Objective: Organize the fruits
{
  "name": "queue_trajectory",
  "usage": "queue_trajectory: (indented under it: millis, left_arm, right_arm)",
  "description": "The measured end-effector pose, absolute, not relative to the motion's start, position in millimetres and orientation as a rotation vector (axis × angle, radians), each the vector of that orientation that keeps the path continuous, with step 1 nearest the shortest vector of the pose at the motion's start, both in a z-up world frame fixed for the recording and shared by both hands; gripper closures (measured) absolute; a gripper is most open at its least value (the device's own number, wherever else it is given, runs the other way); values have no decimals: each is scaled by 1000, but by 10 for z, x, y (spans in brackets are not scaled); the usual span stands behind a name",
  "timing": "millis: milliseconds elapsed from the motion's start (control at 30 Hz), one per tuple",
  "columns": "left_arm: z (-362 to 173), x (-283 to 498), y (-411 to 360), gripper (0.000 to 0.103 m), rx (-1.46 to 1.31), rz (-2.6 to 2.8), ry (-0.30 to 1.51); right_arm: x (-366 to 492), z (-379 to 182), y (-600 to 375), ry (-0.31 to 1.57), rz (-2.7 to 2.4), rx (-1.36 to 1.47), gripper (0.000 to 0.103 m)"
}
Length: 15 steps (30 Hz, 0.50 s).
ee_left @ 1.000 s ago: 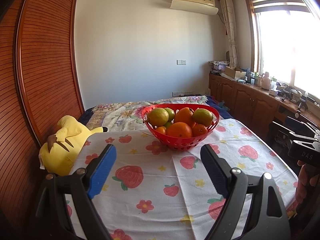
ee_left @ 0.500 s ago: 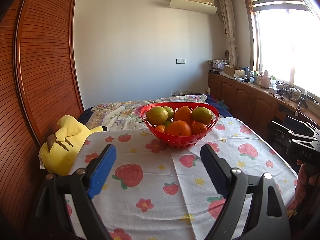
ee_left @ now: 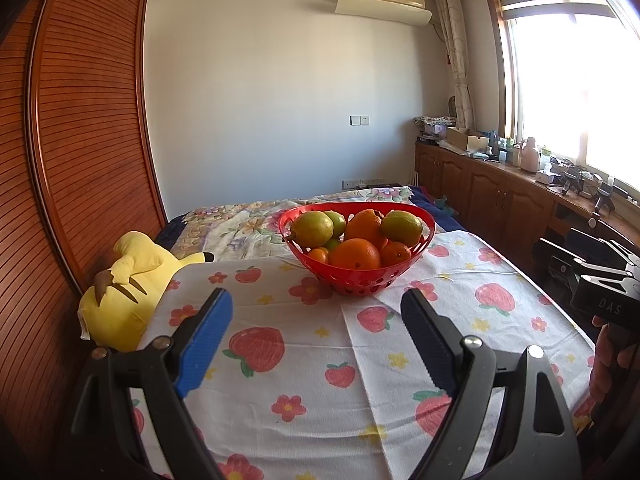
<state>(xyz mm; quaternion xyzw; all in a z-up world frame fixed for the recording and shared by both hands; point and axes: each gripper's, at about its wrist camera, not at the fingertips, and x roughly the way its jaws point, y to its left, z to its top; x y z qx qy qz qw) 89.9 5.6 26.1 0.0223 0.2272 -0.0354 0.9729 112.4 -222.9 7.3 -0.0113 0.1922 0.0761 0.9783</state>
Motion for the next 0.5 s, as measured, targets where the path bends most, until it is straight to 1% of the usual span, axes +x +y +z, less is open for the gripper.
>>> queue_trajectory:
  millis: [500]
  left_arm:
    - [245, 891, 51, 16, 55, -72, 462]
  right_arm:
    - [1121, 56, -2233, 388, 153, -23, 9]
